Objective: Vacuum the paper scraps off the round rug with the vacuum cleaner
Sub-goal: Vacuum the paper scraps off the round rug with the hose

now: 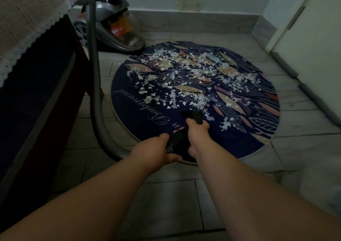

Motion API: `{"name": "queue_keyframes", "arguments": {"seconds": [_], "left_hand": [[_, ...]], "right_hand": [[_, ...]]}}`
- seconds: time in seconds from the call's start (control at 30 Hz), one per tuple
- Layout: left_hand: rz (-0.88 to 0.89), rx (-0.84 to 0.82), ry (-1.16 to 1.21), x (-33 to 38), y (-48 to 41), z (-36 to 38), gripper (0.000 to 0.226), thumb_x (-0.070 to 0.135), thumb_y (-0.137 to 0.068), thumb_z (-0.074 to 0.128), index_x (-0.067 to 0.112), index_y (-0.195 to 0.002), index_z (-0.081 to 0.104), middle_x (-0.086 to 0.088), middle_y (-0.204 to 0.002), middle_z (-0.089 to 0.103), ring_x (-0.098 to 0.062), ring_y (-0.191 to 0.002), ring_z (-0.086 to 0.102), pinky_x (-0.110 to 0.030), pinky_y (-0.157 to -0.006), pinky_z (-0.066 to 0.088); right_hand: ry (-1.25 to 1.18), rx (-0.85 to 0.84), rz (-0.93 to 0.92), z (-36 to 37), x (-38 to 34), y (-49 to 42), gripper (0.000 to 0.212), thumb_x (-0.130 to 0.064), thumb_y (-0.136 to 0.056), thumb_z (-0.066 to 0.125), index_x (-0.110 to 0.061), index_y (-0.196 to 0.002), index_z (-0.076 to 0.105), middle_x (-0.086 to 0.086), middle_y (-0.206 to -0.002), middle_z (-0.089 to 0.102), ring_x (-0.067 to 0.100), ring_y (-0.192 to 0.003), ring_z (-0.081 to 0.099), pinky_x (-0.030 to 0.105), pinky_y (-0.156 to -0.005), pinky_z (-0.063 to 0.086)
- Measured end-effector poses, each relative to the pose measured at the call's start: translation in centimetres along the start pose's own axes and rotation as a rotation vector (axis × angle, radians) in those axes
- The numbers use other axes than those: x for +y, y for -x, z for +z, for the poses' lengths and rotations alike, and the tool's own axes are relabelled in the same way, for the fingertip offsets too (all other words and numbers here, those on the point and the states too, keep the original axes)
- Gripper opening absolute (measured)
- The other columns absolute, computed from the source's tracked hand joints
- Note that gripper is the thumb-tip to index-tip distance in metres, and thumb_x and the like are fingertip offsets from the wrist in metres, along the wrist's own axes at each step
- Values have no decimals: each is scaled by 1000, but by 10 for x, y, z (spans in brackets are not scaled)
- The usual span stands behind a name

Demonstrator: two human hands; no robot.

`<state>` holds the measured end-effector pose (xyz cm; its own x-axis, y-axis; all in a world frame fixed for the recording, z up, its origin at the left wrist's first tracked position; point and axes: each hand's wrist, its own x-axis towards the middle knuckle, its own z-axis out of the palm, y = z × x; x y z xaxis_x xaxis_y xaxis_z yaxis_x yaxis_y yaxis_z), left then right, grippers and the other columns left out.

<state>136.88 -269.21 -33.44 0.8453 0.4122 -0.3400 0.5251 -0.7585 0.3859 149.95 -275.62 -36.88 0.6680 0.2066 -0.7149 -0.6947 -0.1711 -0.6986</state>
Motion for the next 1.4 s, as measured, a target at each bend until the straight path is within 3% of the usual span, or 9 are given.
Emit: {"name": "queue_keyframes", "arguments": {"seconds": [0.1,0.23,0.43,0.53,0.7,0.93,1.1,1.27,1.4], "left_hand": [[69,6,-36,19,3,-2,58,62,-76,64,20,-111,44,-1,-104,61,-18,-92,59,-31,-71,47],[90,10,-37,40,11,-7,59,61,-77,64,19,-114,43,-1,-106,61,-19,-93,59,-32,-75,48],[135,17,-42,51,26,-28,57,57,-78,65,17,-110,40,-4,-108,59,-21,-92,58,-30,-67,39],[157,3,-33,47,33,-45,59,55,-77,68,18,-113,39,-3,-109,58,-21,-94,57,-32,-72,45],[241,-3,-100,42,47,-73,49,50,-83,64,21,-116,43,-1,-110,57,-18,-93,54,-30,-73,41],[324,-86,-154,85,33,-63,39,50,-86,61,24,-103,39,0,-94,51,-18,-82,48,-30,-70,39],[322,-96,-189,111,18,-39,46,49,-86,60,19,-114,43,-4,-109,57,-23,-93,54,-30,-74,40],[331,-92,-250,108,2,-11,45,48,-86,60,20,-117,43,-4,-118,57,-23,-104,56,-35,-83,44],[355,-125,-257,103,-3,10,53,48,-87,58,23,-130,40,-2,-131,52,-23,-114,53,-38,-94,44]], "right_hand": [[-106,8,-20,-24,-4,11,72,-36,-87,69,-46,-142,25,14,-127,58,33,-104,62,54,-91,55],[-98,-51,-43,-41,-9,34,96,-30,-82,77,-50,-151,13,15,-133,57,36,-109,62,59,-95,52],[-24,8,-94,-43,-26,68,92,-19,-90,65,-47,-153,5,14,-126,54,34,-103,59,57,-95,52],[-21,48,-133,-36,-41,87,87,-18,-91,63,-43,-153,7,14,-126,53,32,-99,59,56,-95,52],[-10,99,-171,-36,-67,112,91,-17,-91,65,-40,-155,4,10,-100,51,33,-94,59,56,-93,53],[-21,176,-145,-84,-79,102,93,-20,-91,66,-40,-156,3,18,-136,49,38,-106,58,56,-96,52],[-50,208,-147,-110,-72,77,93,-21,-84,69,-41,-153,10,19,-127,54,40,-104,60,59,-92,53],[-161,224,-74,-124,-49,54,88,-16,-91,65,-40,-155,8,16,-121,54,37,-99,61,60,-87,55],[-182,253,-37,-134,-27,39,88,-14,-93,62,-39,-156,5,15,-126,53,34,-94,61,51,-76,58]]}}
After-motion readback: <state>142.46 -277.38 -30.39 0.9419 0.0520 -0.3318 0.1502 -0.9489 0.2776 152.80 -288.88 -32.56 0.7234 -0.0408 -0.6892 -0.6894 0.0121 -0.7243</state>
